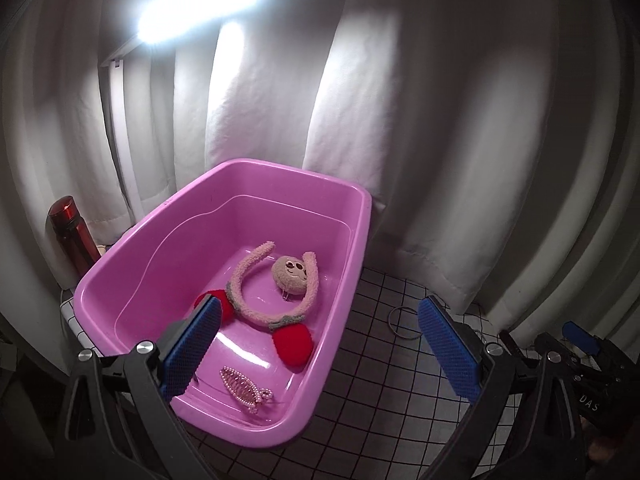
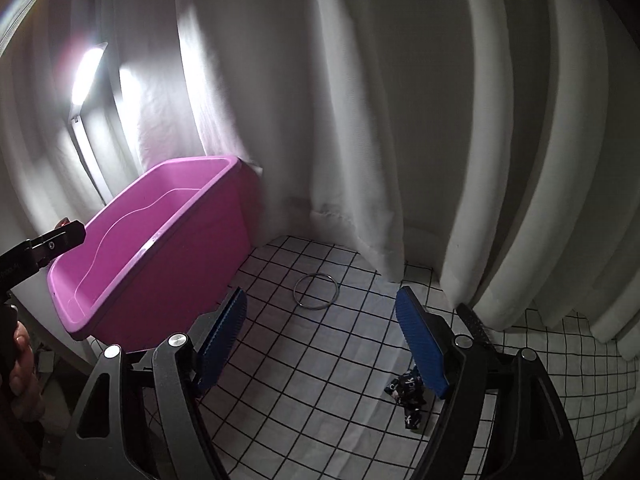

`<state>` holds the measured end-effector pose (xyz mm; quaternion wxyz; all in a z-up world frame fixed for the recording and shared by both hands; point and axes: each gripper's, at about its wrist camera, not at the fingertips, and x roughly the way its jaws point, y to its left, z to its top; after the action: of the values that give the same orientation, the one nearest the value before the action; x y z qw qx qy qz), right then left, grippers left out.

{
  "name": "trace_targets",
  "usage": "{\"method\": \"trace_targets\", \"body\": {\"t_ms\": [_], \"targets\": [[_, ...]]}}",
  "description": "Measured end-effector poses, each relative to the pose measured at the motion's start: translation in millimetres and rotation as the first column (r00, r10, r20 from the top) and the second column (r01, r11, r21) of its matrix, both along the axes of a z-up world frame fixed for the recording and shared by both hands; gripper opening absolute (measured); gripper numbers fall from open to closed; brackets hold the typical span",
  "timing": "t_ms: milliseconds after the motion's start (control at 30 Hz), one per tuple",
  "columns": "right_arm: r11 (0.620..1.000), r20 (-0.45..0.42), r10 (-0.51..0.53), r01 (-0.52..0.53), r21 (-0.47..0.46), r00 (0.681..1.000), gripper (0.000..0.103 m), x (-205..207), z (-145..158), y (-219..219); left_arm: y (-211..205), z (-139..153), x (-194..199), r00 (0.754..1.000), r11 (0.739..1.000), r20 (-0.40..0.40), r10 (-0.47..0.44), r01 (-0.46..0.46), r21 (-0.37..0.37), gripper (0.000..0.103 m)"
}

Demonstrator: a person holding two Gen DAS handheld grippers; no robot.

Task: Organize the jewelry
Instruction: 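Move both tools over the table toward the black lettered clip and black watch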

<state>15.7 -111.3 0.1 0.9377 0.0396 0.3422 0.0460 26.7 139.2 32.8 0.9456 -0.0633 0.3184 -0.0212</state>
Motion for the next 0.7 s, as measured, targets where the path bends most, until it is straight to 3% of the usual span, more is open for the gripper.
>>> {"method": "trace_targets", "body": {"t_ms": [300, 700], "targets": [[0.99, -0.065, -0.138, 0.138, 0.0, 0.988, 0.073, -40.7, -28.5, -88.8, -73.8, -30.8, -5.4, 0.993, 0.995, -0.07, -0.099, 0.1, 0.011, 0.097], [0.976, -0.176, -0.201, 0.212, 0.043, 0.964, 0.073, -39.7, -90.0, -143.2, -126.1, -91.4, 32.3, 0.978, 0.987, -0.168, -0.122, 0.137, 0.08, 0.097]]}}
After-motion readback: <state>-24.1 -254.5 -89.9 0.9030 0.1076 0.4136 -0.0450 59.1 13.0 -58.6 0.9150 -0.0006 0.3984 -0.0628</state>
